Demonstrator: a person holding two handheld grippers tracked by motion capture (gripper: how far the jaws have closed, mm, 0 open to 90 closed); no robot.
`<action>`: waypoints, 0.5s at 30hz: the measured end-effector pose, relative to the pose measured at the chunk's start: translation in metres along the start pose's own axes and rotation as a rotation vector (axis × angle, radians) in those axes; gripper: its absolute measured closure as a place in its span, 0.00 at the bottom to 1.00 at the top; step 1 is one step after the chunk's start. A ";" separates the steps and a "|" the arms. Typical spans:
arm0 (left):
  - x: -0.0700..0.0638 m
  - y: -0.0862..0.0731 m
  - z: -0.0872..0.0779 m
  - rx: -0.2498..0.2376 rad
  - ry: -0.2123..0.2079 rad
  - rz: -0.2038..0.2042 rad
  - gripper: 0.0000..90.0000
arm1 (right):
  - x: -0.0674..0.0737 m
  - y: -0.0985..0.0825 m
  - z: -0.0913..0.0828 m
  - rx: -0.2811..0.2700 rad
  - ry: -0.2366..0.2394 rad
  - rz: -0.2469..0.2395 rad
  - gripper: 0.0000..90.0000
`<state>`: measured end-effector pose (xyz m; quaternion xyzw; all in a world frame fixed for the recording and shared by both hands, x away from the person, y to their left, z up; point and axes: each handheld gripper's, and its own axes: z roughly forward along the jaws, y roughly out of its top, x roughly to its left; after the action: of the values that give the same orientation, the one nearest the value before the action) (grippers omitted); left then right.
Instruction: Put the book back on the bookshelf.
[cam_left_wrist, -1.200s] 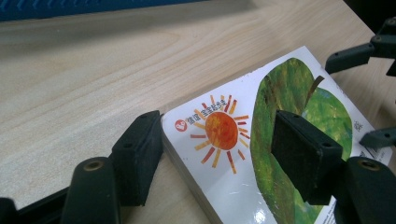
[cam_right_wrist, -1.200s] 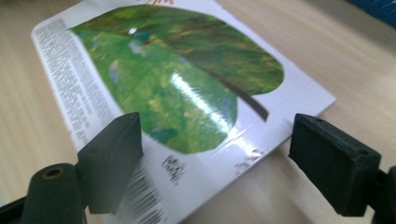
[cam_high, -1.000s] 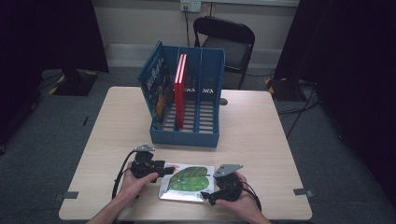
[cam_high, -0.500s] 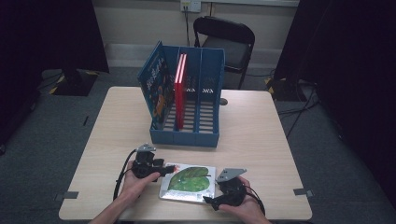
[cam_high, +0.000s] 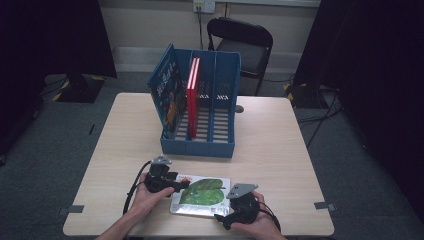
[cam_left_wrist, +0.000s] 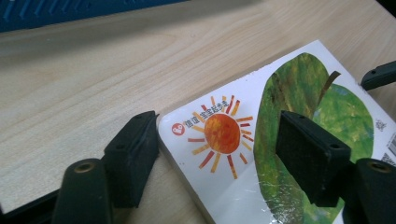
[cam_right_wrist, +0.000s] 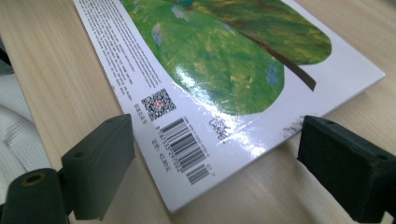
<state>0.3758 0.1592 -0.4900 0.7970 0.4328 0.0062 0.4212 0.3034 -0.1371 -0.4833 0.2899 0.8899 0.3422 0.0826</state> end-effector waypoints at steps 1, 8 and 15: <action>0.002 0.000 -0.001 -0.004 -0.006 -0.015 0.36 | 0.001 0.001 0.001 -0.002 -0.007 -0.006 0.10; 0.006 0.002 -0.007 -0.028 -0.043 -0.051 0.40 | 0.003 0.004 0.002 -0.012 -0.015 -0.019 0.09; 0.007 0.003 -0.013 -0.063 -0.068 -0.074 0.42 | 0.004 0.004 0.002 -0.012 -0.021 -0.017 0.09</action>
<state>0.3771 0.1716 -0.4816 0.7665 0.4471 -0.0230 0.4605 0.3027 -0.1313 -0.4818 0.2855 0.8893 0.3439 0.0969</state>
